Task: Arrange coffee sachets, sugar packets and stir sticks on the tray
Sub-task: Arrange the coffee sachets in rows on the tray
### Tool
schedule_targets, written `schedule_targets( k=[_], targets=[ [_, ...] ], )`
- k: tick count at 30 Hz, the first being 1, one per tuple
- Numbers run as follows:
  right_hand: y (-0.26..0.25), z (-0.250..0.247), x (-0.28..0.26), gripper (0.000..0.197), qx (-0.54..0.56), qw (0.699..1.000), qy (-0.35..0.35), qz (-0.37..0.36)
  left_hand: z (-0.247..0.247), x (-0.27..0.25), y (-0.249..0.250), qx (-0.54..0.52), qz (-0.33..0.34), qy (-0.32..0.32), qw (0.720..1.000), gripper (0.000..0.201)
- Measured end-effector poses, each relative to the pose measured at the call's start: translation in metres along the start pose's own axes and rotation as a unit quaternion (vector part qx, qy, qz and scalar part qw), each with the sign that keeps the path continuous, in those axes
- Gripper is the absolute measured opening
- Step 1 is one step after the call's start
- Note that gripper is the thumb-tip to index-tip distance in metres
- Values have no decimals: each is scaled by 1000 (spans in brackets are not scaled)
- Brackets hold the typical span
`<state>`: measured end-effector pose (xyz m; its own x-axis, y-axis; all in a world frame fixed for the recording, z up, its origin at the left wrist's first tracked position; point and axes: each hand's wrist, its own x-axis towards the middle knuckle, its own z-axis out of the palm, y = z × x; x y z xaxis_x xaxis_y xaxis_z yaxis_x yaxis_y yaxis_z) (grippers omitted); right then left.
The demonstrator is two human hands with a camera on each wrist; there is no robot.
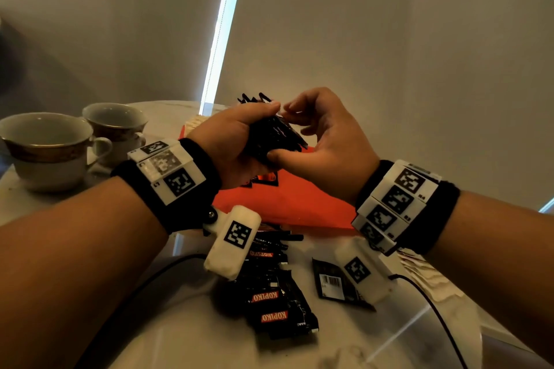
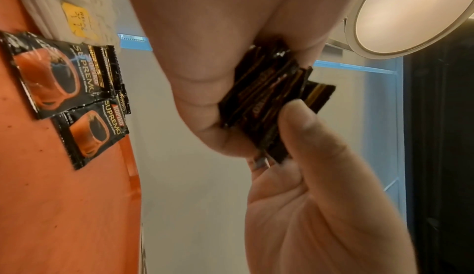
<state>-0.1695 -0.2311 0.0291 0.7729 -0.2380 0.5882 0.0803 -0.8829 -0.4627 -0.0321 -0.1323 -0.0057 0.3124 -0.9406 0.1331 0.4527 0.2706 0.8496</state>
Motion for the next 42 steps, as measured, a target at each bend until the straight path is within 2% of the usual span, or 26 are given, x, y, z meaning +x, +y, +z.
schedule_targets(
  k=[4, 6, 10, 13, 15, 18, 20, 22, 24, 26, 27, 28, 33, 37, 40, 42],
  targets=[
    [-1, -6, 5, 67, -77, 996, -37, 7, -2, -2, -1, 24, -26, -53, 998, 44],
    [-4, -6, 5, 73, -47, 997, -64, 26, -1, -5, -1, 32, -33, -80, 996, 38],
    [1, -1, 3, 54, -25, 998, -49, 18, 2, -8, 2, 31, -28, -97, 994, 34],
    [0, -5, 0, 52, -15, 997, -67, 28, 3, -6, 0, 24, -19, -109, 994, 32],
    [-1, -12, -5, 52, -5, 993, -103, 52, 2, -4, -1, 15, -25, -79, 996, 30],
    [2, -23, -11, 53, -31, 986, -134, 90, 1, -1, 1, 3, -32, 13, 999, 36],
    [3, -33, -16, 50, -48, 980, -147, 127, 0, 0, 6, -4, -14, 65, 998, 36],
    [3, -44, -23, 38, -76, 952, -227, 193, -4, -1, 12, -44, 4, 83, 996, 37],
    [6, -50, -36, 32, -135, 886, -359, 259, -8, -2, 18, -68, 11, 86, 994, 30],
    [8, -48, -53, 42, -188, 812, -465, 298, -11, -4, 22, -57, 9, 85, 995, 19],
    [10, -45, -61, 49, -214, 786, -496, 301, -12, -5, 24, -49, 9, 88, 995, 16],
    [10, -42, -68, 55, -236, 771, -512, 297, -13, -5, 24, -44, 12, 93, 995, 13],
    [13, -35, -82, 60, -273, 781, -489, 275, -19, -2, 22, -40, 22, 133, 990, 16],
    [15, -36, -85, 55, -264, 776, -497, 283, -22, -2, 20, -40, -1, 129, 991, 4],
    [16, -42, -81, 34, -262, 780, -496, 276, -18, -4, 18, -15, -16, 104, 994, 25],
    [16, -51, -72, 15, -241, 807, -461, 280, -13, -6, 16, 8, -13, 95, 995, 24]
  ],
)
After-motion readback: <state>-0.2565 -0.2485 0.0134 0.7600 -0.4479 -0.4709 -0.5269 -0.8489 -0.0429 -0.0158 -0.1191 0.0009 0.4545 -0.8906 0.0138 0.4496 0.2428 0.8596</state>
